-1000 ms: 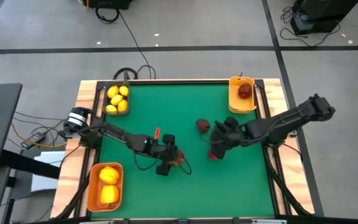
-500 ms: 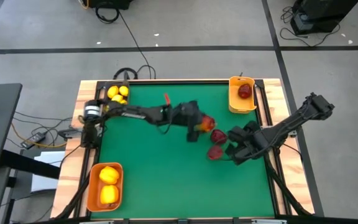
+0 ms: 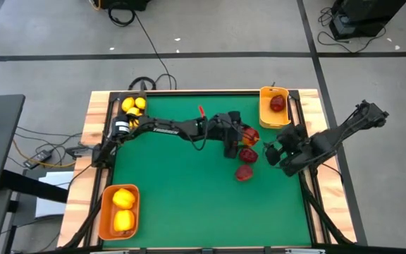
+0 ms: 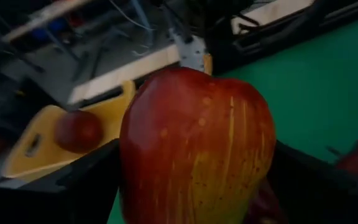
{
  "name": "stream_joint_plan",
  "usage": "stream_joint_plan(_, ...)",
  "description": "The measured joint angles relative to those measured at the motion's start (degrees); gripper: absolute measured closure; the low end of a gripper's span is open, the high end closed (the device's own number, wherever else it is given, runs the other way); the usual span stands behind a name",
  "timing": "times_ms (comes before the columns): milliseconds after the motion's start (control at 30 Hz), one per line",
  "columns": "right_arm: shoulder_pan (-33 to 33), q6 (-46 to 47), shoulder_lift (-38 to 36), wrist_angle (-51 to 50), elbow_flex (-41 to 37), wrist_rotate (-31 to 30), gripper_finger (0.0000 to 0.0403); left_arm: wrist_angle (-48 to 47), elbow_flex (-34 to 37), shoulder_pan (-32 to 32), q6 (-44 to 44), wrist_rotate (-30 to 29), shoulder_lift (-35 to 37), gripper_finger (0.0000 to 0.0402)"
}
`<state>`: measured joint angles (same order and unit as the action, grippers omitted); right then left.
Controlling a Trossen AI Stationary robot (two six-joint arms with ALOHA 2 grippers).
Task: Sort produce into baskets
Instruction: Put the apple into the yellow bin
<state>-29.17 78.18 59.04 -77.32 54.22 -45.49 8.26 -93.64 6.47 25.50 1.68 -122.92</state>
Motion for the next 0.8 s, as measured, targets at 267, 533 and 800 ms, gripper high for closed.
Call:
stream_joint_plan(267, 0.91, -12.06, -5.96, 15.31, 0.0, -0.9, 0.0025, 3.44, -0.01, -1.47, 2.99, -4.52, 0.03, 0.0038)
stream_joint_plan(533, 6.59, -20.67, 1.23, 20.39, 0.0, 1.77, 0.0025, 4.99, -0.01, -2.29, 2.86, -6.56, 0.08, 0.0037)
stream_joint_plan(800, 11.37, -25.76, 7.55, 22.36, 0.0, 4.61, 0.0025, 4.06, 0.08, -3.53, 4.23, -6.82, 0.08, 0.0037)
